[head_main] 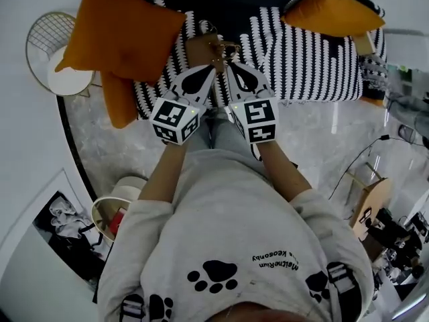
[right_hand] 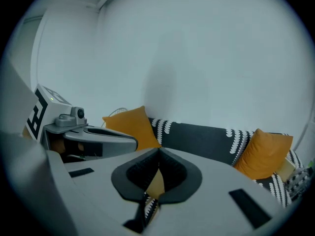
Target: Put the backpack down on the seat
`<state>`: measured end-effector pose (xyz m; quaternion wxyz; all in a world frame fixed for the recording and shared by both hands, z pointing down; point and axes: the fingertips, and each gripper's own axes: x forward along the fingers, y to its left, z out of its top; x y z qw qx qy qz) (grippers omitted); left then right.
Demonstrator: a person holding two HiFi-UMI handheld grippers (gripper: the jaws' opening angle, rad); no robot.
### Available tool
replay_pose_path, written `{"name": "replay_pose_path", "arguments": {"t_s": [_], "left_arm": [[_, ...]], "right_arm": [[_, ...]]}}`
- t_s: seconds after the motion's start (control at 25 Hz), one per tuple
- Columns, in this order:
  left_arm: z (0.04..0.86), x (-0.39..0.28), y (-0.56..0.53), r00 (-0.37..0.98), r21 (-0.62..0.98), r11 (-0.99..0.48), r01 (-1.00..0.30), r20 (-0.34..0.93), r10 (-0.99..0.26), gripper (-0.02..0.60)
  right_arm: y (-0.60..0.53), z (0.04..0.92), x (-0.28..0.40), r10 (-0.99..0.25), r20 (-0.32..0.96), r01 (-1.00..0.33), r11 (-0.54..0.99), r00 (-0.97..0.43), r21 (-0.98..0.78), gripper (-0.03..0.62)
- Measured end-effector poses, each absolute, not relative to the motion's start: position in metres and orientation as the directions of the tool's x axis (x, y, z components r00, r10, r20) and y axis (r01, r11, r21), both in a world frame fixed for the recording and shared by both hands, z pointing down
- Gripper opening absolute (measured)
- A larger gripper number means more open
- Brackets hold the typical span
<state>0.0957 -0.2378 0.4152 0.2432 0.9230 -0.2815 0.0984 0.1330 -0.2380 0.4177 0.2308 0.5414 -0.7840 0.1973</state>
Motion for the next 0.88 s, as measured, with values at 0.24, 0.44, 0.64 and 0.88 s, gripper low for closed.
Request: {"name": "replay_pose_path", "arguments": {"t_s": [0.24, 0.44, 0.64, 0.88], "left_arm": [[0.358, 0.085, -0.203, 0.830, 0.334, -0.761, -0.555, 0.282, -0.481, 0.020], [0.314, 0.071, -0.176, 0.816, 0.269, -0.772, -0.576, 0.251, -0.521, 0.020], [0.287, 0.077, -0.174, 0.791, 0.234, -0.756, -0.611, 0.216, -0.572, 0.020], [0.258, 0.075, -0.152, 0.771, 0.182, -0.749, -0.637, 0.171, -0.614, 0.020]], "right_arm": [[-0.205, 0.359, 0.117, -0.789, 0.511, -0.931, 0.360, -0.341, -0.064, 0.032], [-0.171, 0.311, 0.103, -0.825, 0.440, -0.924, 0.382, -0.355, -0.029, 0.032], [-0.164, 0.292, 0.120, -0.850, 0.381, -0.927, 0.370, -0.363, -0.056, 0.032], [-0.149, 0.265, 0.117, -0.877, 0.282, -0.919, 0.392, -0.390, -0.052, 0.032]]}}
